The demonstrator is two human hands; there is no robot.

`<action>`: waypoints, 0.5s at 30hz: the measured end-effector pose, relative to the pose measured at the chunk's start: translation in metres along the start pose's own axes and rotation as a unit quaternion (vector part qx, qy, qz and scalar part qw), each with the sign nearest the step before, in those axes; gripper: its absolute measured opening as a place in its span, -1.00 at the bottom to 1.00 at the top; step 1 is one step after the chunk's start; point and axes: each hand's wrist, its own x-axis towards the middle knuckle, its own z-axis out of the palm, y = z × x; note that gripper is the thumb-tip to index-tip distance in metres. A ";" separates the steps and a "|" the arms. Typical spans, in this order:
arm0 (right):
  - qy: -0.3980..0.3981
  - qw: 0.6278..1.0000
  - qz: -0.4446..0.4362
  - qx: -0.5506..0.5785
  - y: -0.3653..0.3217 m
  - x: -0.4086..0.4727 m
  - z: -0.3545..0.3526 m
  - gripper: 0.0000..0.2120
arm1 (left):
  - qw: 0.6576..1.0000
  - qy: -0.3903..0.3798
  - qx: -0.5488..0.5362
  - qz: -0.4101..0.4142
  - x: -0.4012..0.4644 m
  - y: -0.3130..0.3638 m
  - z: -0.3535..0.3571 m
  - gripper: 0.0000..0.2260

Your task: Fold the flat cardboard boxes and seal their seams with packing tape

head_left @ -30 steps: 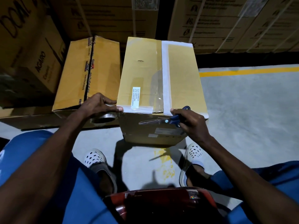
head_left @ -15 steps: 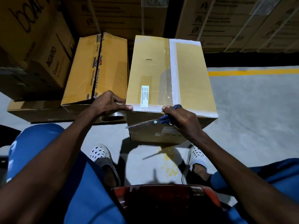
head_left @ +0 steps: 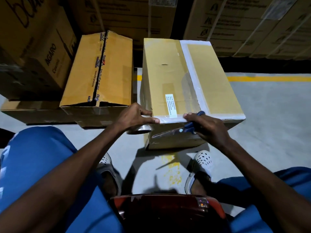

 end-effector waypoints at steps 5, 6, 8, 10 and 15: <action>0.003 0.999 0.010 0.030 -0.030 0.021 0.031 -0.57 | 0.994 -0.098 -0.030 0.029 0.000 -0.011 -0.009 -0.67; 0.013 0.999 0.013 0.030 -0.031 0.019 0.033 -0.57 | 0.993 -0.116 -0.027 0.026 -0.001 -0.015 -0.011 -0.56; 0.027 0.999 0.012 0.025 -0.029 0.014 0.033 -0.58 | 0.990 -0.138 -0.023 0.022 -0.003 -0.020 -0.012 -0.40; 0.026 0.999 0.002 0.018 -0.025 0.013 0.031 -0.48 | 0.992 -0.122 0.004 0.032 -0.004 -0.023 -0.010 -0.39; 0.032 0.999 -0.011 0.023 -0.022 0.013 0.035 -0.36 | 0.981 -0.051 0.175 0.062 -0.008 -0.024 -0.010 -0.46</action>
